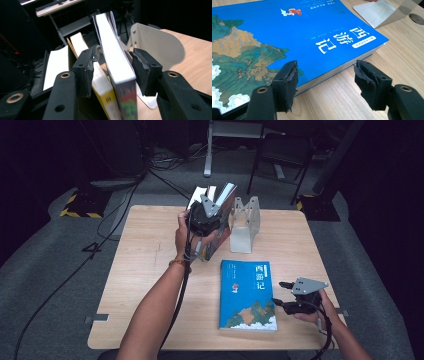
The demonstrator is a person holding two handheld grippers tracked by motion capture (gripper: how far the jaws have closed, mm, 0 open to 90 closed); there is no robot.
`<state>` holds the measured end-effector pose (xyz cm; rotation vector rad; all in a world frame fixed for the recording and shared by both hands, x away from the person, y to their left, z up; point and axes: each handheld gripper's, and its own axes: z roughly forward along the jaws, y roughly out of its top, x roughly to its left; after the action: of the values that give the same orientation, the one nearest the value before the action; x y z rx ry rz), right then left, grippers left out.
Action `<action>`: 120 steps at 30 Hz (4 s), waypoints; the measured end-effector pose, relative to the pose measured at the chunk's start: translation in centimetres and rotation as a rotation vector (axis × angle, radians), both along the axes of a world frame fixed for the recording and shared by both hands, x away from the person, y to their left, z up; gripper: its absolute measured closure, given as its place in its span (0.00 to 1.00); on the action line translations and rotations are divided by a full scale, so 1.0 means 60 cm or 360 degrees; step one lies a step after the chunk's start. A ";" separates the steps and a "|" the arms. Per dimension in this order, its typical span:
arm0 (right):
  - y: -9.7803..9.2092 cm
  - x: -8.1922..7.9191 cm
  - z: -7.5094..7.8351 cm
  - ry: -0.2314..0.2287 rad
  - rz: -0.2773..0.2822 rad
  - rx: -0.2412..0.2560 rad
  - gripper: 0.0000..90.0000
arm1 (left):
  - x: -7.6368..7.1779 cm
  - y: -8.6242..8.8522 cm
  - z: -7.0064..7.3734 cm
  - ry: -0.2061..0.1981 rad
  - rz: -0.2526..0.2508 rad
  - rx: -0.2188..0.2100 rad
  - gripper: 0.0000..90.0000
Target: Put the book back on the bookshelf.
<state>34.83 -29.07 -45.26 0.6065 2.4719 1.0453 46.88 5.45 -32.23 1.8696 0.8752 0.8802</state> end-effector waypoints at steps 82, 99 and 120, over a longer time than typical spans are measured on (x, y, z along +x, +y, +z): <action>-0.001 -0.055 -0.029 0.0176 0.0268 -0.0087 0.29 | -0.231 0.117 -0.303 0.0721 -0.0787 0.0208 0.24; -0.018 -0.054 -0.035 0.0241 0.0299 -0.0160 0.31 | -0.264 0.084 -0.295 0.0789 -0.0867 0.0256 0.23; -0.002 -0.053 -0.036 0.0215 0.0281 -0.0072 0.30 | -0.279 0.015 -0.303 0.0732 -0.0898 0.0253 0.17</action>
<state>31.66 -29.17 -47.45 0.4659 2.7001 1.0401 30.14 6.33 -50.39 2.3386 0.4899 0.1755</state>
